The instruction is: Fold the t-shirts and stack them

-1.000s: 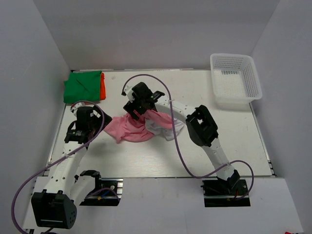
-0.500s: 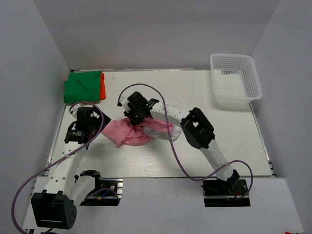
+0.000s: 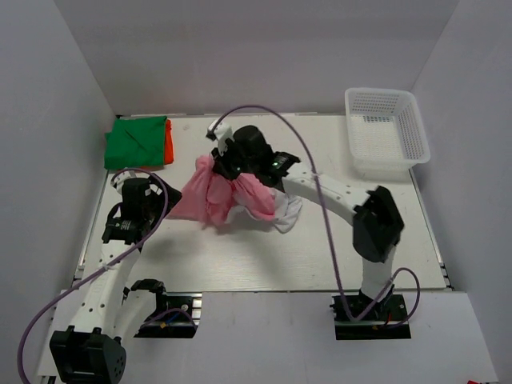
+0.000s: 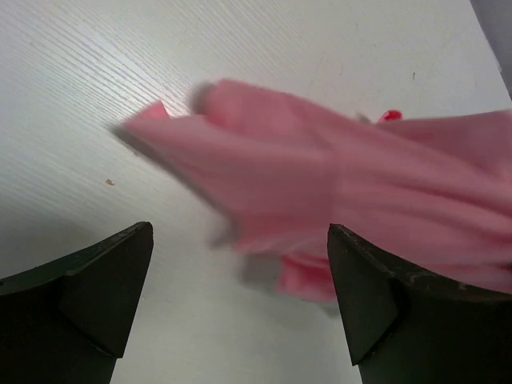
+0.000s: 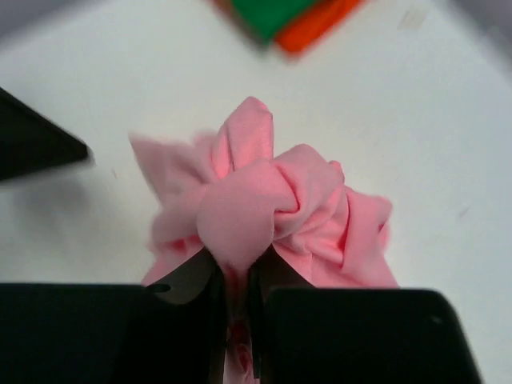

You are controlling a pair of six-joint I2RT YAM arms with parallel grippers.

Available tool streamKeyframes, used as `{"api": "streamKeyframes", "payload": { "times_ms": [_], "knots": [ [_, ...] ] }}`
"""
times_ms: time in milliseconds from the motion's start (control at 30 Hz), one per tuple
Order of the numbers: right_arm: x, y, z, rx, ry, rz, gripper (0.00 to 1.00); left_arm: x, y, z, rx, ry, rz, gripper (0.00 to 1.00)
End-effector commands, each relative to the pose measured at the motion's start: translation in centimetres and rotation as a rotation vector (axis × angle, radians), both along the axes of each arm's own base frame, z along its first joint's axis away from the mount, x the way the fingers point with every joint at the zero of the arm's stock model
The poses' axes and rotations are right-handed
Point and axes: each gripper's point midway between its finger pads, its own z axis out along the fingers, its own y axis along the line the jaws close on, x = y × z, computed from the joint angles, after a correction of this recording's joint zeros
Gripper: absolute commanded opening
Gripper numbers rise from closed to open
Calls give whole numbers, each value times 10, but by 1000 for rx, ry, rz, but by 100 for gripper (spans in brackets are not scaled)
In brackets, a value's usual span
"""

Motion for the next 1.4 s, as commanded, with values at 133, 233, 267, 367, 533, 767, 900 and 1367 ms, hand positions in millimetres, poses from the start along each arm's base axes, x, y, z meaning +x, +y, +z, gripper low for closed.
{"api": "streamKeyframes", "payload": {
  "times_ms": [133, 233, 267, 367, 533, 767, 900, 1367],
  "knots": [
    [25, -54, 208, 425, -344, -246, 0, 0, -9, 24, -33, -65, -48, 100],
    [41, -86, 237, 474, -417, -398, 0, 1, -11, 26, -33, -74, -63, 100],
    [50, -97, 241, 476, -429, -440, 0, 1, -13, 26, -39, -74, -70, 100],
    [73, -135, 260, 462, -481, -601, 0, 4, -15, 29, -45, -83, -79, 100],
    [111, -208, 287, 443, -559, -824, 0, 9, -18, 24, -39, -68, -110, 100],
    [153, -322, 315, 398, -641, -1043, 0, 12, -27, 4, -61, -2, -152, 100],
    [184, -376, 299, 321, -639, -1122, 0, 7, -30, -20, -61, 81, -173, 100],
    [290, -551, 91, 80, -252, -1397, 0, -21, -49, -101, -144, 373, -243, 100]
  ]
}}
